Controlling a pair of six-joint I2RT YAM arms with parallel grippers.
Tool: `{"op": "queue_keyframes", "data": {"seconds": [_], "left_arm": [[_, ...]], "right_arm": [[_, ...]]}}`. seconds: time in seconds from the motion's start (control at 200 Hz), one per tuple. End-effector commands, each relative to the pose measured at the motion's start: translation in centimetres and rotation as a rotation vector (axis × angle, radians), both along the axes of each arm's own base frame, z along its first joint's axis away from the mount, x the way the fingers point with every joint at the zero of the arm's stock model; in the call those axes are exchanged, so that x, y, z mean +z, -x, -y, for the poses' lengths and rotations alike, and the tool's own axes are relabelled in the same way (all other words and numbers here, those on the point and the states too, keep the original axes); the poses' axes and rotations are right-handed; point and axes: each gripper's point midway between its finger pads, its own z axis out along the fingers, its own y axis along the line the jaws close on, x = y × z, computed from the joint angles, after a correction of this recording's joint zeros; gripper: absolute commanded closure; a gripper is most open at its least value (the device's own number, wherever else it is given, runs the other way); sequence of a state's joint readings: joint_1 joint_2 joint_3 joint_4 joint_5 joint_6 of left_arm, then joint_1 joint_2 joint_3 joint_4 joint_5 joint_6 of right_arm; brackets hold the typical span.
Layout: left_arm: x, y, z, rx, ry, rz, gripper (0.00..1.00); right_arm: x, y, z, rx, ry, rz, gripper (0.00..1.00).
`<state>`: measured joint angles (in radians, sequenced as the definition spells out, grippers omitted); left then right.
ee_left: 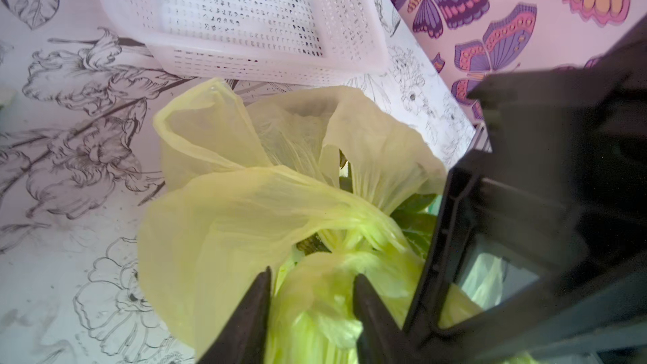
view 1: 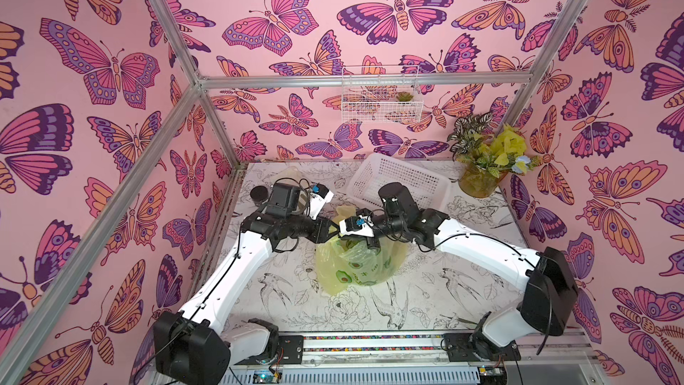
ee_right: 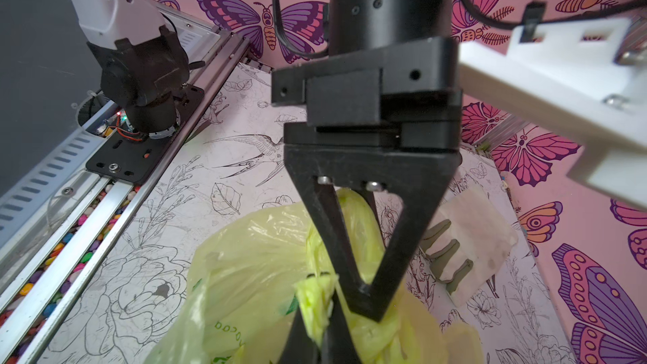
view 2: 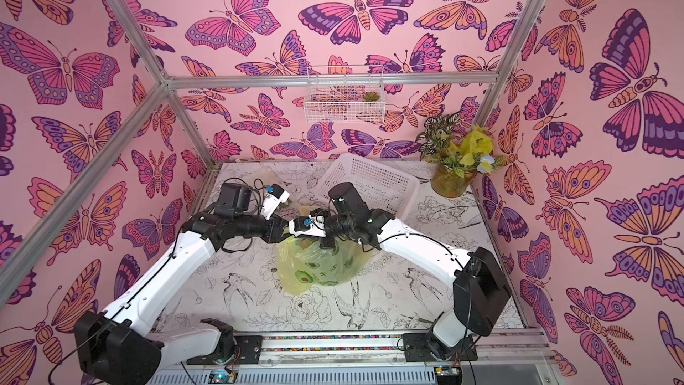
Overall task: Place the pineapple into a plastic bag & tie a knot
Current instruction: Cross the plastic bag at the center of the board.
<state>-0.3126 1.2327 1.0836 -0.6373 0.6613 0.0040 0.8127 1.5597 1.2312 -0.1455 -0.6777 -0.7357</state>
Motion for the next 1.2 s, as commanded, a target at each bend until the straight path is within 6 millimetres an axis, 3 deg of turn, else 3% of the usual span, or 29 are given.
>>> {"op": "queue_keyframes", "data": {"seconds": [0.0,0.185,0.23,0.27,0.371,0.456,0.546,0.671,0.881,0.986,1.087,1.197], "left_arm": [[0.2,0.3,0.4,-0.031,0.029,-0.033,0.74],[0.8,0.4,0.9,-0.051,0.059,-0.037,1.0],[1.0,0.4,1.0,-0.054,0.068,-0.033,1.0],[1.2,0.4,1.1,-0.054,0.079,-0.03,1.0],[1.8,0.2,1.4,-0.053,0.113,-0.013,1.0],[2.2,0.1,1.6,-0.056,0.131,0.001,1.0],[2.5,0.2,1.8,-0.072,0.137,0.019,1.0],[2.7,0.4,2.2,-0.108,0.122,0.096,1.0],[2.6,0.4,3.2,-0.145,0.119,0.201,1.0],[2.4,0.2,3.5,-0.151,0.119,0.214,1.0],[2.5,0.2,3.8,-0.156,0.123,0.229,1.0],[2.4,0.2,3.9,-0.159,0.123,0.243,1.0]], "right_arm": [[-3.3,0.7,0.5,0.0,0.098,-0.057,1.0],[-3.9,1.6,0.7,0.039,0.12,-0.033,1.0],[-4.3,1.9,1.0,0.055,0.137,-0.031,1.0],[-3.2,2.5,1.5,0.068,0.129,-0.003,1.0],[-3.9,3.3,2.4,0.094,0.179,0.004,1.0],[-4.2,3.9,3.0,0.111,0.206,0.002,0.91],[-4.2,3.8,3.4,0.092,0.224,0.007,0.76],[-1.7,4.3,3.8,0.072,0.187,-0.012,0.57],[4.7,6.7,5.4,-0.023,0.07,-0.188,0.42],[7.3,6.6,6.0,-0.167,-0.026,-0.349,0.44],[9.1,3.8,7.2,-0.461,-0.132,-0.513,0.5],[10.2,0.1,9.7,-0.816,-0.239,-0.686,0.71]]}}
